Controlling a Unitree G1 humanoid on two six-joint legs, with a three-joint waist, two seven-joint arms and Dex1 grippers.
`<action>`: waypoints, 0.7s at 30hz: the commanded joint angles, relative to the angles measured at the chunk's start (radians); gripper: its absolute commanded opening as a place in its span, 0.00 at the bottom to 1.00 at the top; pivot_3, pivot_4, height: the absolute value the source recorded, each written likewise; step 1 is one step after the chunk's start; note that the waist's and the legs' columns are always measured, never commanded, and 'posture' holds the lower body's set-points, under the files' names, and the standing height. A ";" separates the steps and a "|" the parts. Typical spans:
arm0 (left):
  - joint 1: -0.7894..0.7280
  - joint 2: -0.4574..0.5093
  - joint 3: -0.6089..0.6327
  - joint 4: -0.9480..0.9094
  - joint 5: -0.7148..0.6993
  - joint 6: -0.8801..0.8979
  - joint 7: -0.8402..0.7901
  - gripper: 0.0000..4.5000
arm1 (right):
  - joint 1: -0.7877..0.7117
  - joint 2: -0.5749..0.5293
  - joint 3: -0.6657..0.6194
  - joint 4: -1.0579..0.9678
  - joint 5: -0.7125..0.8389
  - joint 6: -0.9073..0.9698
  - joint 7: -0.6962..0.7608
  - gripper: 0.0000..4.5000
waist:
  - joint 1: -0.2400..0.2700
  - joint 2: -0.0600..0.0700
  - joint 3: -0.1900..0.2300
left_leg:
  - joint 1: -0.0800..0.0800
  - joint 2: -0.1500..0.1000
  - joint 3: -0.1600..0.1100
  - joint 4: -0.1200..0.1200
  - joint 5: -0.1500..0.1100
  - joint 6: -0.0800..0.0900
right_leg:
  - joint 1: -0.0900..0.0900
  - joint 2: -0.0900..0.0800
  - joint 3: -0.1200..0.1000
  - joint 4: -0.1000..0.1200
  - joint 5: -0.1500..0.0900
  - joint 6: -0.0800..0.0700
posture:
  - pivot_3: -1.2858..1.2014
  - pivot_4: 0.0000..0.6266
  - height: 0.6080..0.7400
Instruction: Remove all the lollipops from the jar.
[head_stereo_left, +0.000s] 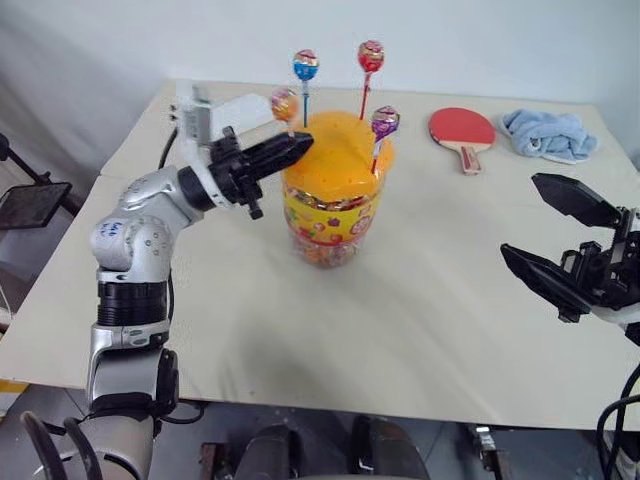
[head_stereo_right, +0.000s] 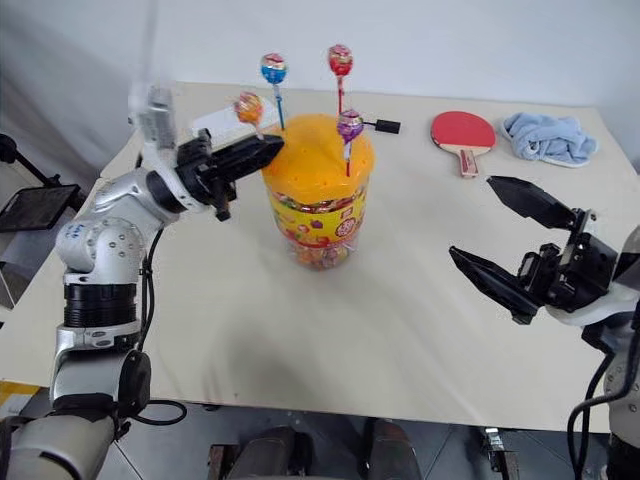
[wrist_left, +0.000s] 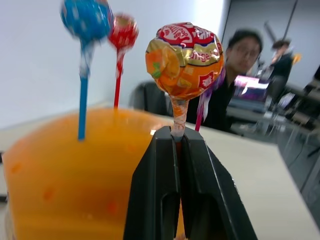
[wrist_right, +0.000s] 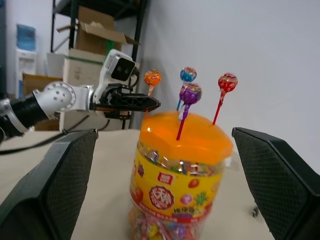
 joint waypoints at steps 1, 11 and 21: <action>-0.001 0.123 0.164 0.036 -0.141 0.075 -0.083 0.01 | -0.023 0.002 0.016 0.001 0.027 0.010 0.019 1.00 | -0.006 0.000 0.000 | 0.000 0.000 0.000 0.000 0.000 0.000 | 0.000 0.000 0.000 0.000 0.000 0.000 | 0.52 0.24 1.00; 0.526 0.509 0.216 0.141 0.234 0.039 0.095 0.01 | 0.001 -0.011 0.066 0.046 -0.057 -0.009 0.120 1.00 | -0.021 -0.001 0.001 | 0.001 0.000 0.000 -0.002 0.000 0.000 | -0.001 -0.002 0.002 0.000 0.000 -0.001 | 0.52 0.24 1.00; 0.789 0.480 0.239 -0.023 0.253 0.277 0.248 0.01 | -0.010 -0.018 0.108 0.123 -0.127 -0.029 0.224 1.00 | -0.012 -0.003 0.000 | 0.001 0.001 -0.004 -0.003 -0.003 -0.002 | 0.000 -0.011 0.005 0.000 -0.001 -0.003 | 0.52 0.24 1.00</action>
